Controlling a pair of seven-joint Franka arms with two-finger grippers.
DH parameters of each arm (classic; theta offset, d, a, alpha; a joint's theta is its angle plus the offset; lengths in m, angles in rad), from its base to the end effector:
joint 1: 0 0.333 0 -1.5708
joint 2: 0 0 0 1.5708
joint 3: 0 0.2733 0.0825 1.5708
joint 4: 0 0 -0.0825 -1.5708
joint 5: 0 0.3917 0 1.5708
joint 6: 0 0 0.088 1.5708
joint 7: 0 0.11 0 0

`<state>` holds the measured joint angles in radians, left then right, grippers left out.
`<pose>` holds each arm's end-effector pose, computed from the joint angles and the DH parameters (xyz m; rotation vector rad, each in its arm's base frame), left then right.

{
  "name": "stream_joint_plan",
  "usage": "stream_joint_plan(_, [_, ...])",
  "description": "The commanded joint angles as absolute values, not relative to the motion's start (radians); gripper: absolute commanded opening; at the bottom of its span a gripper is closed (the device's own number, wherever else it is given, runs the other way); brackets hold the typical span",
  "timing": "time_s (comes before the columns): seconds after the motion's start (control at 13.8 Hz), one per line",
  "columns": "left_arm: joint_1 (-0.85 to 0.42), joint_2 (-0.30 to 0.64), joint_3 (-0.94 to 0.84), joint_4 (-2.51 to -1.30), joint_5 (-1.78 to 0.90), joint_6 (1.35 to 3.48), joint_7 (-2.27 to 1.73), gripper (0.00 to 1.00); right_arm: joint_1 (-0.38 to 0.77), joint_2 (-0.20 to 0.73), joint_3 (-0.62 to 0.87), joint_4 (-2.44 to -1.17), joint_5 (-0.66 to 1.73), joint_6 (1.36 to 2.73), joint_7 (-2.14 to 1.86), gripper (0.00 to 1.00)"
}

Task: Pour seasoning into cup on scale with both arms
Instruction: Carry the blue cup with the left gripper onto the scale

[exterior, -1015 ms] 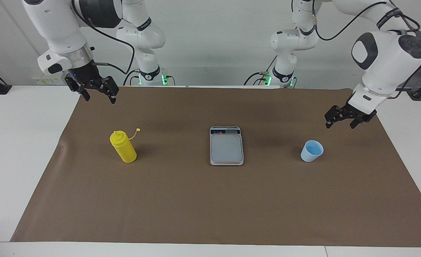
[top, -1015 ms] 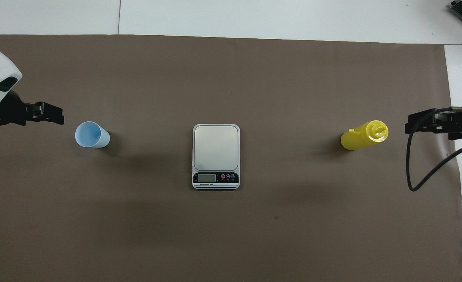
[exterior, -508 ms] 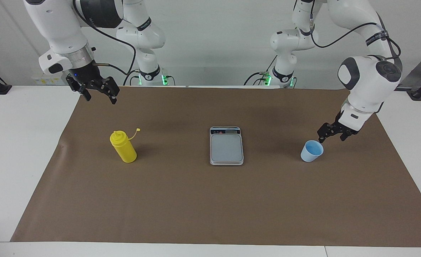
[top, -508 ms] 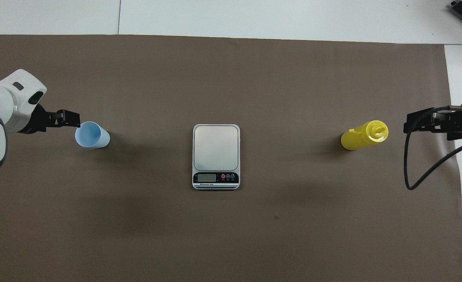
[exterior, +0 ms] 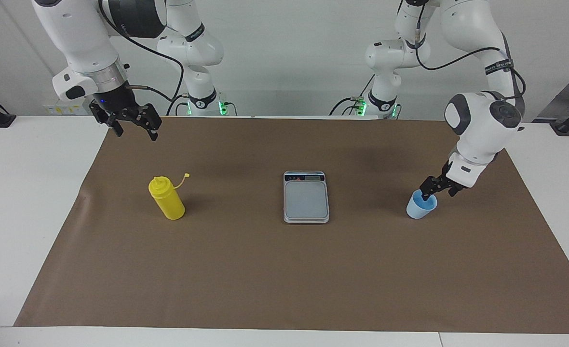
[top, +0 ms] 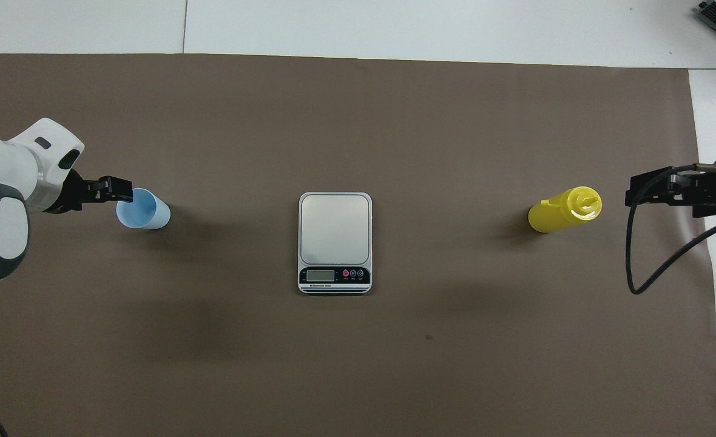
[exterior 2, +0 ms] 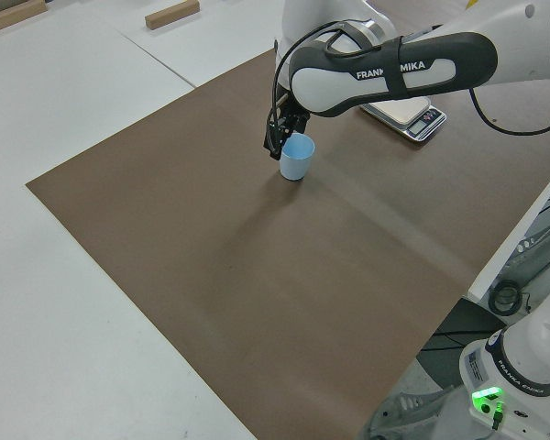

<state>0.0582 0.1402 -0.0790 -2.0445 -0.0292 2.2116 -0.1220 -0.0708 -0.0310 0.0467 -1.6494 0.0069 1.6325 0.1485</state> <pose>0.5784 -0.0127 0.3266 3.0993 0.1850 0.0384 0.5586 -0.0124 0.5637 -3.1235 0.2708 -0.0215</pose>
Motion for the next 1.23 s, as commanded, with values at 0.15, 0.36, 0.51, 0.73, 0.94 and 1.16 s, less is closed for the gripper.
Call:
stream_joint_plan(0.15, [0.054, 0.175, -0.078, -2.065, -0.032, 2.249, -0.141, 1.00, -0.081, -0.060, 0.057, -1.690, 0.018, 1.654, 0.163, 1.00])
stream_joint_plan(0.36, [0.052, 0.186, -0.078, -2.072, -0.032, 2.258, -0.141, 1.00, -0.081, -0.060, 0.057, -1.690, 0.018, 1.654, 0.163, 1.00])
stream_joint_plan(0.51, [0.052, 0.184, -0.080, -2.092, -0.032, 2.284, -0.150, 0.89, -0.081, -0.060, 0.057, -1.690, 0.017, 1.655, 0.163, 1.00])
stream_joint_plan(0.73, [0.054, 0.183, -0.080, -2.091, -0.032, 2.276, -0.146, 0.00, -0.083, -0.061, 0.057, -1.690, 0.018, 1.641, 0.153, 1.00])
stream_joint_plan(0.94, [0.052, 0.184, -0.078, -2.079, -0.031, 2.252, -0.135, 0.00, -0.094, -0.064, 0.057, -1.692, 0.018, 1.644, 0.135, 1.00])
stream_joint_plan(1.16, [0.051, 0.189, -0.078, -2.004, -0.026, 2.174, -0.133, 0.00, -0.095, -0.064, 0.057, -1.692, 0.018, 1.651, 0.133, 1.00])
